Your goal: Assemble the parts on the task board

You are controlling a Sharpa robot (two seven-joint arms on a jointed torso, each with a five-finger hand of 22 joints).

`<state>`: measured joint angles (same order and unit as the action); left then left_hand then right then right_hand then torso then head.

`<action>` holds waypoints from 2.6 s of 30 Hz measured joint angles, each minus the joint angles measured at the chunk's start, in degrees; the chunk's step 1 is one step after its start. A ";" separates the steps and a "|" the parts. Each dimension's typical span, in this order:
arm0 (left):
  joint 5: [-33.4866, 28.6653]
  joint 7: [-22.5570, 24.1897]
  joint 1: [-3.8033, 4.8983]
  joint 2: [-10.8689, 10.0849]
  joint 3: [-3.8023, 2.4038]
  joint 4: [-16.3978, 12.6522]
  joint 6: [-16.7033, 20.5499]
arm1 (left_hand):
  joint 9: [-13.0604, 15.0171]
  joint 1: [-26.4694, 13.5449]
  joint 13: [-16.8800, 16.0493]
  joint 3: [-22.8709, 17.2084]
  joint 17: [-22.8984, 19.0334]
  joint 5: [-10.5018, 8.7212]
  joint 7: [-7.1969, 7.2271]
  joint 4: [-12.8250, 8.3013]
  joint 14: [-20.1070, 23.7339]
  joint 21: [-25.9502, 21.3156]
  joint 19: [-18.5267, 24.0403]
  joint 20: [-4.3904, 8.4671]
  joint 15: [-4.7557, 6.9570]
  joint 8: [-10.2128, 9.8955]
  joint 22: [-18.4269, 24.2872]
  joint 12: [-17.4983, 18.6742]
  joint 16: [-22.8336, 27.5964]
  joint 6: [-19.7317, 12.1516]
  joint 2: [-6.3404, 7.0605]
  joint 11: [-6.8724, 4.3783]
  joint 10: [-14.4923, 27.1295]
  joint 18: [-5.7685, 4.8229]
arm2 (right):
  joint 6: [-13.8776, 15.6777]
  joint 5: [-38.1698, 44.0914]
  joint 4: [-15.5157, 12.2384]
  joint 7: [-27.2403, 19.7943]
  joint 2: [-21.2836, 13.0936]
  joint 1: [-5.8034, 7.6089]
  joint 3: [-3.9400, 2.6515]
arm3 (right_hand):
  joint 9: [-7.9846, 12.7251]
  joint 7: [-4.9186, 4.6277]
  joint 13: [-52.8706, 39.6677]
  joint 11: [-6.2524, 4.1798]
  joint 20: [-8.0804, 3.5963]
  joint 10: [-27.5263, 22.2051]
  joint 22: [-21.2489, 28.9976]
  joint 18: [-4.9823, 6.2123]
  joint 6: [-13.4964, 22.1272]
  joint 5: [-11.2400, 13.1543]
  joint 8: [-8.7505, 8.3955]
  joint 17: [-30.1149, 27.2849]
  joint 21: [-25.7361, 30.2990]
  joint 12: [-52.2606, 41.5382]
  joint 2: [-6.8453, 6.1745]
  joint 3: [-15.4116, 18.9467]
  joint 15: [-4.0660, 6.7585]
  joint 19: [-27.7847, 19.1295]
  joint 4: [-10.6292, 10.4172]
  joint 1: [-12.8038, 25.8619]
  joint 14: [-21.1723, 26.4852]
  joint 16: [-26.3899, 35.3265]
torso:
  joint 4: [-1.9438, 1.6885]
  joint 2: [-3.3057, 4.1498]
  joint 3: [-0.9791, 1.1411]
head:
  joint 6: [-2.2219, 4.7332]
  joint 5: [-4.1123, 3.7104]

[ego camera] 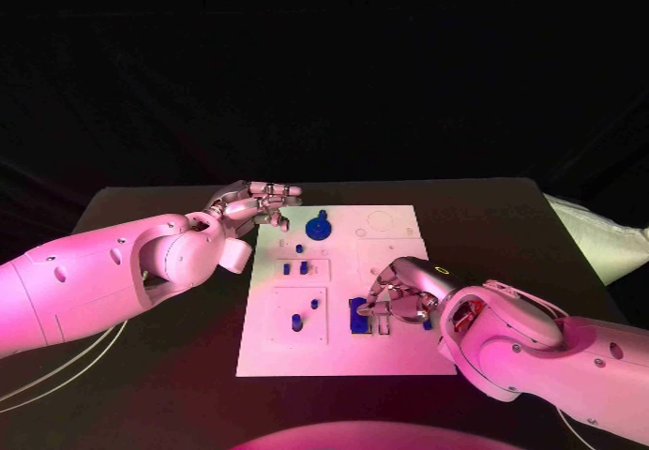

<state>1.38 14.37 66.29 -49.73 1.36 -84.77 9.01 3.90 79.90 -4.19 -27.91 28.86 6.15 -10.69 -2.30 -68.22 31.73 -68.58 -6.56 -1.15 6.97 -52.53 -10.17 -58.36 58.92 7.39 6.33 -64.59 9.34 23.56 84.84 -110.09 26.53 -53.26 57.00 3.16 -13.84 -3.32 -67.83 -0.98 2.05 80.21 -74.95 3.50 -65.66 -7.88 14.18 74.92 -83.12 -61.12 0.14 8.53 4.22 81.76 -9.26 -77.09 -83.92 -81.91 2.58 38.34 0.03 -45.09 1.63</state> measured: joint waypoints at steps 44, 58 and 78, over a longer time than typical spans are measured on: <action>0.00 -0.29 -0.07 -0.27 0.01 -0.02 -0.21 | 0.00 0.00 0.00 0.16 -0.08 0.00 0.00 -0.16 0.10 0.00 0.00 0.00 -0.10 0.00 0.06 0.00 0.00 0.00 0.00 0.21 0.21 0.00 | -7.03 7.01 0.90 0.80 1.01 -0.03 -0.11 | -1.24 1.52 -5.04 0.73 -1.12 0.91 0.03 0.00 -1.94 4.45 1.10 0.02 -0.98 -1.13 1.18 -0.94 1.01 1.13 4.76 -5.39 -0.02 -1.21 | 0.01 -0.04 -0.01 | -0.54 0.20; 0.00 -0.40 -0.16 -0.33 0.01 0.02 -0.34 | 0.00 0.00 0.00 0.16 -0.07 0.00 0.00 -0.16 0.10 0.00 0.00 0.00 -0.10 0.00 0.06 0.00 0.00 0.00 0.00 0.21 0.20 0.00 | -5.99 5.32 -0.37 -1.85 -0.01 -0.21 0.01 | -1.31 1.32 -4.96 0.73 -1.12 0.91 0.04 0.01 -2.14 4.45 1.10 0.01 -0.98 -1.12 1.35 -0.55 1.00 1.12 4.51 -4.47 -0.04 -1.21 | -0.01 -0.02 -0.01 | -0.58 0.25; 0.00 -0.48 -0.21 -0.33 0.02 0.01 -0.47 | 0.00 0.00 0.05 0.16 -0.13 0.00 0.00 -0.16 0.11 0.00 0.20 -0.20 -0.11 0.00 0.05 0.00 0.00 0.00 0.00 0.20 0.20 0.00 | -8.91 8.24 1.82 -0.33 2.03 -0.21 -0.08 | -1.55 1.32 -4.97 0.73 -1.12 0.91 0.01 0.00 -2.13 4.49 1.33 -0.01 -1.21 -1.12 1.54 -0.88 0.90 1.12 5.57 -4.66 -0.10 -1.20 | -0.04 -0.04 -0.05 | -0.75 0.29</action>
<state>1.38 13.88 66.07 -50.06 1.38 -84.76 8.54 3.90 79.90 -4.14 -27.75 28.73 6.15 -10.69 -2.46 -68.12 31.73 -68.38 -6.76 -1.26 6.97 -52.47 -10.17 -58.36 58.92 7.39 6.53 -64.39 9.34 14.65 93.08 -108.27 26.20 -51.23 56.79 3.08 -15.39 -1.99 -72.81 -0.25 0.94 81.12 -74.94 3.50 -67.79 -3.39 15.51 74.91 -84.33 -62.24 1.68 7.65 5.12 82.88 -3.69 -81.75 -84.02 -83.11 2.54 38.30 -0.03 -45.83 1.92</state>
